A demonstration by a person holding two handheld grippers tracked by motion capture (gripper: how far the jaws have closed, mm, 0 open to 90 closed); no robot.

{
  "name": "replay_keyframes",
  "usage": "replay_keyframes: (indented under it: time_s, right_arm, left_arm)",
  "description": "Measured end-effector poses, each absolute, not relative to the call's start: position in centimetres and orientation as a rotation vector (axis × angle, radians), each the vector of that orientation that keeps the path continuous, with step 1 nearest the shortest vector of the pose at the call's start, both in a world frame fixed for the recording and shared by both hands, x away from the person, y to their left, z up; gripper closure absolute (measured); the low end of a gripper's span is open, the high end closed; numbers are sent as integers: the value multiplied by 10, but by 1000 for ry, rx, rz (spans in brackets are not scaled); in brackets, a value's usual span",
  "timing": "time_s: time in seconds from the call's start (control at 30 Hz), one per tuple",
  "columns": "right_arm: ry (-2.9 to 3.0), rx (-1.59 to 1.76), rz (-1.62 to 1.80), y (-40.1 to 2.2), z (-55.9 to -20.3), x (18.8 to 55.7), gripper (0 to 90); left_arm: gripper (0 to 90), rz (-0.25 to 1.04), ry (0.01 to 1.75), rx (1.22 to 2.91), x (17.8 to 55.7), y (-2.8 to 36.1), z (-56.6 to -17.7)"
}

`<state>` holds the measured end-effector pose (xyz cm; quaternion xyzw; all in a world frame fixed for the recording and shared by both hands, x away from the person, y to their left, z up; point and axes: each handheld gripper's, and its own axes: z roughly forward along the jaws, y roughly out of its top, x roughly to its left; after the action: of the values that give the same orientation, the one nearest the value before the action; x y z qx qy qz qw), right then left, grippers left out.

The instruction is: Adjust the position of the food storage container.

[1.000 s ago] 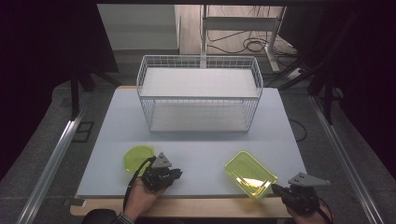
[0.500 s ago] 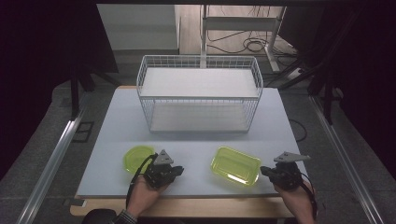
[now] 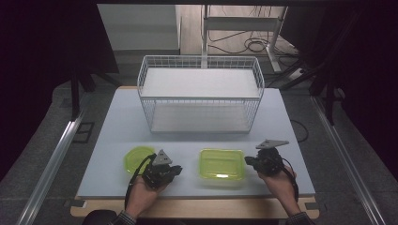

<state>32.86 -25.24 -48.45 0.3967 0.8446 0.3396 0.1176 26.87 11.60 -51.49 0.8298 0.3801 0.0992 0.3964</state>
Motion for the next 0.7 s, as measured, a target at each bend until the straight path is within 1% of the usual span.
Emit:
replay_keyframes:
  time_s: [0.37,0.5,0.6,0.7]
  right_arm:
    - [2538,1115,1015,-217,-489,344,889]
    - [2537,1090,1033,-218,-487,342,882]
    - [2514,1099,1070,-228,-484,335,847]
    - [2497,1055,1056,-233,-481,324,780]
  left_arm:
    - [849,295,985,2111,260,125,-512]
    - [839,297,978,2113,257,127,-513]
    - [807,308,973,2109,255,128,-513]
    - [722,338,963,2119,252,129,-512]
